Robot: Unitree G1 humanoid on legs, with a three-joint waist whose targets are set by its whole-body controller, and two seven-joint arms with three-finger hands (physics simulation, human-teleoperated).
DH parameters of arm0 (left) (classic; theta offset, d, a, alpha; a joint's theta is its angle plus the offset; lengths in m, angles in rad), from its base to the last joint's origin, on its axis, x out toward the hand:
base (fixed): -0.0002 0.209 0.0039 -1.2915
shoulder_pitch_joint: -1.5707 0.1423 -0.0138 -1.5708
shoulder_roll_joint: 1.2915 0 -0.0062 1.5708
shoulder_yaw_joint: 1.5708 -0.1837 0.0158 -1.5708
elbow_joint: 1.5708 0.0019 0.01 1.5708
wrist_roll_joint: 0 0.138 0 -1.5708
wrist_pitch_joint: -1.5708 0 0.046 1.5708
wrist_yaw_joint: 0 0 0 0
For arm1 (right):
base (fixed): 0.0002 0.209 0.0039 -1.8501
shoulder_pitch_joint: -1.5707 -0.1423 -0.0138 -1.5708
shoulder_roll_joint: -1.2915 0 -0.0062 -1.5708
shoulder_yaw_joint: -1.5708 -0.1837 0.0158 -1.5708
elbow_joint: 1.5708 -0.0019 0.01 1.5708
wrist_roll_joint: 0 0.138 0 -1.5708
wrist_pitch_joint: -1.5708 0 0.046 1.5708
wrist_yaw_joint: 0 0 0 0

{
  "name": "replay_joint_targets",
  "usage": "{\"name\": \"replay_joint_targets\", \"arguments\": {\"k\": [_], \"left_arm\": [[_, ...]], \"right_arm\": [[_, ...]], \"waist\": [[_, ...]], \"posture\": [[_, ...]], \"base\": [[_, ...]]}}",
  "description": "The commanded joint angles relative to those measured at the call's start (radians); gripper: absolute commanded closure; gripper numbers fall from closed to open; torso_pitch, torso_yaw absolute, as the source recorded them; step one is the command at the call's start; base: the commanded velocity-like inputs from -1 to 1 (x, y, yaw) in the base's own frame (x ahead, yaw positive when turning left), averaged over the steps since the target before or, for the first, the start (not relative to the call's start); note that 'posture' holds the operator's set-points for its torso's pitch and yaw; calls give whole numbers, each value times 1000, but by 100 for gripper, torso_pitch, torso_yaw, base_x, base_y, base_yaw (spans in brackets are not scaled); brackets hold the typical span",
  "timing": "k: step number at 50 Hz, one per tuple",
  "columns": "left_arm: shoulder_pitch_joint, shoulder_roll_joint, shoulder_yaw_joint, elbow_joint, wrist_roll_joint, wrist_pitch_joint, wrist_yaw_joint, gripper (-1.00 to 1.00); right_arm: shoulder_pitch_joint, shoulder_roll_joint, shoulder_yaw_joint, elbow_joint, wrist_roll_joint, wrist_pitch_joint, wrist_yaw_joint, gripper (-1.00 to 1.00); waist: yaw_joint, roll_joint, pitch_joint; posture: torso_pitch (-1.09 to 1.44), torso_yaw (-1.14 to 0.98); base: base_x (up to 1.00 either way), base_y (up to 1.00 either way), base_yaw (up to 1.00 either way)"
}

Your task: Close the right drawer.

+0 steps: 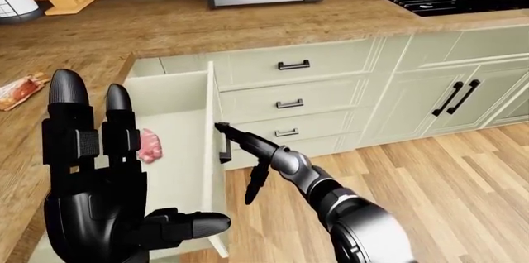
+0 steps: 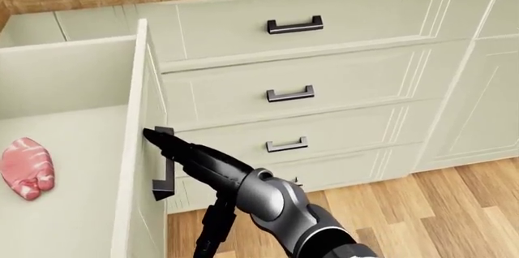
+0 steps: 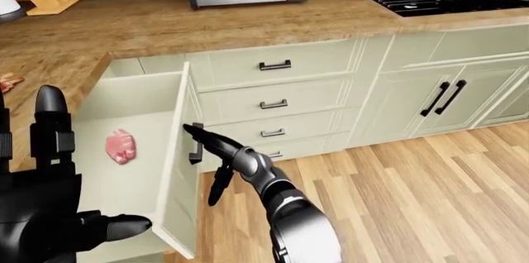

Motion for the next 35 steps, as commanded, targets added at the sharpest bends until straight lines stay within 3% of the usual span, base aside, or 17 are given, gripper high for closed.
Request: {"name": "replay_joint_targets", "arguments": {"k": [1, 35], "left_arm": [[-6, 1, -1, -35, 0, -22, -1, -100], [-5, 1, 3, -37, -5, -26, -2, -100]], "right_arm": [[-35, 35, 24, -40, -25, -104, 52, -100], [-39, 102, 47, -39, -67, -103, 74, -100]], "waist": [[9, 6, -21], [7, 13, -16]], "posture": [[0, 0], [0, 0]], "base": [[0, 0, 0], [0, 0, 0]]}}
